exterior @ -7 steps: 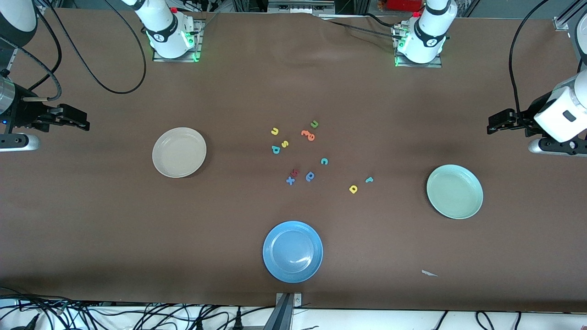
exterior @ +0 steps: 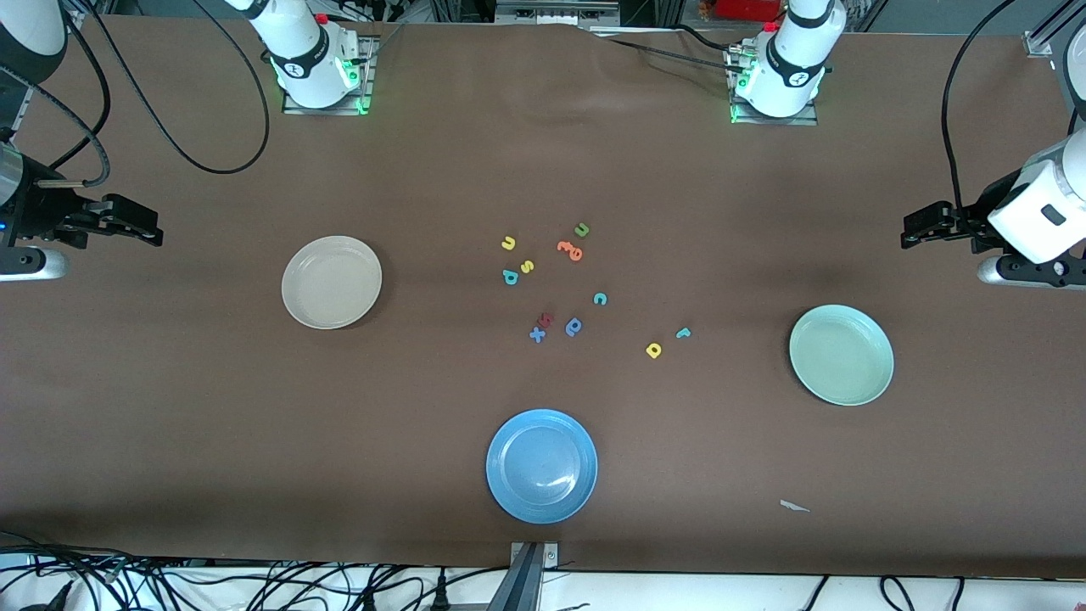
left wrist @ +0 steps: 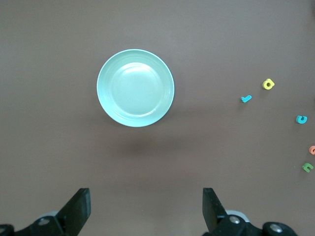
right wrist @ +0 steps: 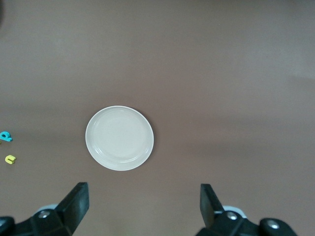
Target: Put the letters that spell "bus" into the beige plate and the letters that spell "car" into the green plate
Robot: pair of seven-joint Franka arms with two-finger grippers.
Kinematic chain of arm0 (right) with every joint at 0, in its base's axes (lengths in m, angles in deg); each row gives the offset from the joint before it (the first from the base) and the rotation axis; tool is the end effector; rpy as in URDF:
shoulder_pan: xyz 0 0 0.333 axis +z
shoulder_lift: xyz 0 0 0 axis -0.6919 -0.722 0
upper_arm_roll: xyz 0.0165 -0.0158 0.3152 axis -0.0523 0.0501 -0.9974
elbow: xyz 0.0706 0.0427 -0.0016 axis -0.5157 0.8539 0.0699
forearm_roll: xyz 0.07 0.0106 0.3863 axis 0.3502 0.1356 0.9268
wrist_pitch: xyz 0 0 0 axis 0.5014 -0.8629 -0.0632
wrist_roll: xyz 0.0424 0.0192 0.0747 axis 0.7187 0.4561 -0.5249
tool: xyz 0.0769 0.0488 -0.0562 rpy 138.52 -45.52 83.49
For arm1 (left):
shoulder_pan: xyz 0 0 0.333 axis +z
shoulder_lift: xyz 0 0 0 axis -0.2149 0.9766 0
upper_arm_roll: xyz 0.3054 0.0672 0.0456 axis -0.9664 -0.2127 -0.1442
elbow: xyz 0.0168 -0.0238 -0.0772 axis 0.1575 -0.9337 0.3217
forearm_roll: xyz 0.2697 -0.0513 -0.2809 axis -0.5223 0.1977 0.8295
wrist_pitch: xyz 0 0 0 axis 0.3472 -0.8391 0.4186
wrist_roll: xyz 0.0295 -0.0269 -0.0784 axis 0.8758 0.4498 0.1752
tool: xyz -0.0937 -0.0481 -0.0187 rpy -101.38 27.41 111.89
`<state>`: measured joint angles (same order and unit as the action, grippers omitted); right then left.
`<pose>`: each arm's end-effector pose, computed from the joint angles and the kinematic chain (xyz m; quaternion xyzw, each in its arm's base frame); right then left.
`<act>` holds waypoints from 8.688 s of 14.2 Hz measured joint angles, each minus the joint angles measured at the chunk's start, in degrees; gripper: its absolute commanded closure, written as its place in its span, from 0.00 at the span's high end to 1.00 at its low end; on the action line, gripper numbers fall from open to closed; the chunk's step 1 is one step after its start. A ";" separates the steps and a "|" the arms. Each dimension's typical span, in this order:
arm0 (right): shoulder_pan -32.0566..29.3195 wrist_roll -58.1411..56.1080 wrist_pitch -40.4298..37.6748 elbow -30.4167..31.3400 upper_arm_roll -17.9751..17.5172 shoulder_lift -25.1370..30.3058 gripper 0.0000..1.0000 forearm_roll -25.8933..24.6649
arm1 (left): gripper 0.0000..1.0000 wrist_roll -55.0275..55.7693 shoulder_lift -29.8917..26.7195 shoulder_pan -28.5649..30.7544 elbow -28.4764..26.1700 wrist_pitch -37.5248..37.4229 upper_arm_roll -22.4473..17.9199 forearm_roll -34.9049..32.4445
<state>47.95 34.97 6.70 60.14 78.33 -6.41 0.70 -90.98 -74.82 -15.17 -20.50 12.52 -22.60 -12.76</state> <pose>0.6038 0.0109 0.5885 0.9988 0.0274 -0.0400 0.0079 0.5840 0.0058 0.5521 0.9975 -0.0242 -0.0669 0.0043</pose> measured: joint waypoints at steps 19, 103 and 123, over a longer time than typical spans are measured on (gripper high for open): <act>-0.06 0.04 -0.04 0.00 0.11 -0.01 1.00 0.07 | 1.00 0.00 0.00 0.00 0.00 0.00 0.00 0.00; -0.68 -0.04 -3.03 -0.02 1.84 -0.19 1.00 2.34 | 0.90 42.63 29.15 -36.96 -15.23 53.31 2.14 9.34; 3.01 20.51 15.16 14.72 -17.54 -3.05 1.00 2.82 | 0.37 46.66 31.21 -38.20 -13.73 53.60 1.66 5.03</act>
<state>50.95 55.47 21.87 74.86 60.78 -9.46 3.52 -44.32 -43.61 -53.37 -34.23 66.13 -20.94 -7.73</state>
